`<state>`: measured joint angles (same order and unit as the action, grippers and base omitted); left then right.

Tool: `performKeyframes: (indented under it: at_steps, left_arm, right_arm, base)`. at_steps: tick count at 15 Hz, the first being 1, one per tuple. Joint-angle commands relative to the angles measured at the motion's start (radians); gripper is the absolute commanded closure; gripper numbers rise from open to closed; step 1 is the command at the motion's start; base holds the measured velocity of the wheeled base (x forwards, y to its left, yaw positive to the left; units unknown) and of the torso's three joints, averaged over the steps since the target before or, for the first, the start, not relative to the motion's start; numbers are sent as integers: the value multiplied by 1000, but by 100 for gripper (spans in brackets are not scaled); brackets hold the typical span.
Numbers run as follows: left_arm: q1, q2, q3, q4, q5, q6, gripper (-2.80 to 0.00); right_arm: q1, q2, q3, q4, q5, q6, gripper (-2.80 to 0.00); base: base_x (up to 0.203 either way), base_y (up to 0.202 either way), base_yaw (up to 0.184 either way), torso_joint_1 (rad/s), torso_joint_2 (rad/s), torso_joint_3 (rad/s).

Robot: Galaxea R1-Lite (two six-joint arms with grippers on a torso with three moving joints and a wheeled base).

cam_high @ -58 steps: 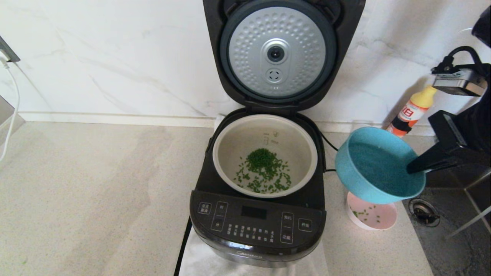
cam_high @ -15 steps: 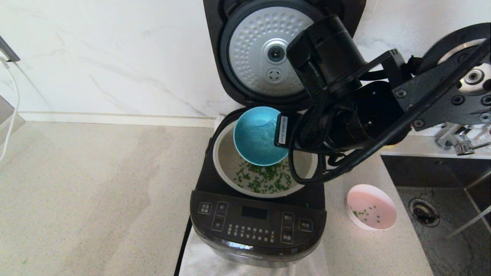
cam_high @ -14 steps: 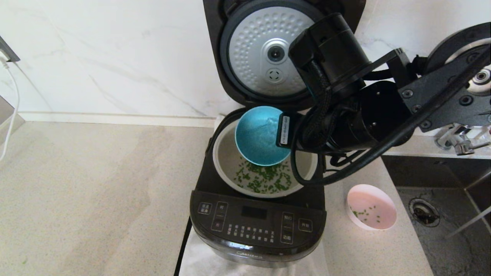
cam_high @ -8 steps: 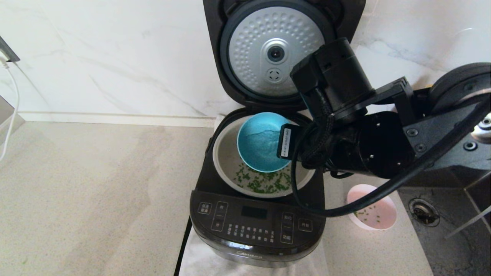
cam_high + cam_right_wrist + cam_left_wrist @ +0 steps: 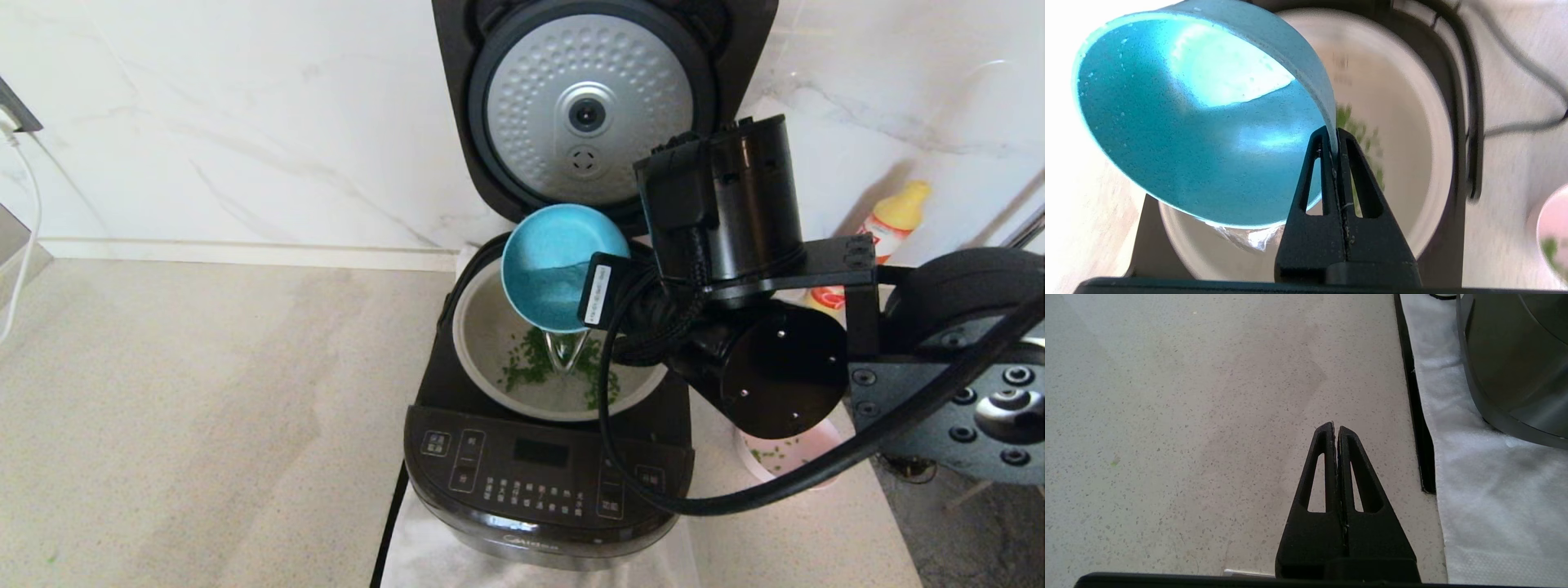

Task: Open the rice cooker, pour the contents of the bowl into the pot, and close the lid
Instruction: Pour the water from the bowl into the rice cooker

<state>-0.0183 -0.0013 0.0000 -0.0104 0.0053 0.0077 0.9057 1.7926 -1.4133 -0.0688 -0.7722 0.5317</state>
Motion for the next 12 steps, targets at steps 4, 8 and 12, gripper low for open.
performKeyframes:
  at_steps: [4, 8, 12]
  left_arm:
    - [0, 0, 9, 0, 1, 0, 0]
    - [0, 0, 9, 0, 1, 0, 0]
    - [0, 0, 9, 0, 1, 0, 0]
  right_arm:
    - [2, 30, 134, -340, -43, -149, 0]
    - [-8, 64, 217, -623, -55, -290, 0]
    - [-25, 116, 306, -896, -67, -427, 0]
  base:
    - [0, 0, 0, 0, 0, 0]
    - [0, 0, 0, 0, 0, 0]
    - [0, 0, 0, 0, 0, 0]
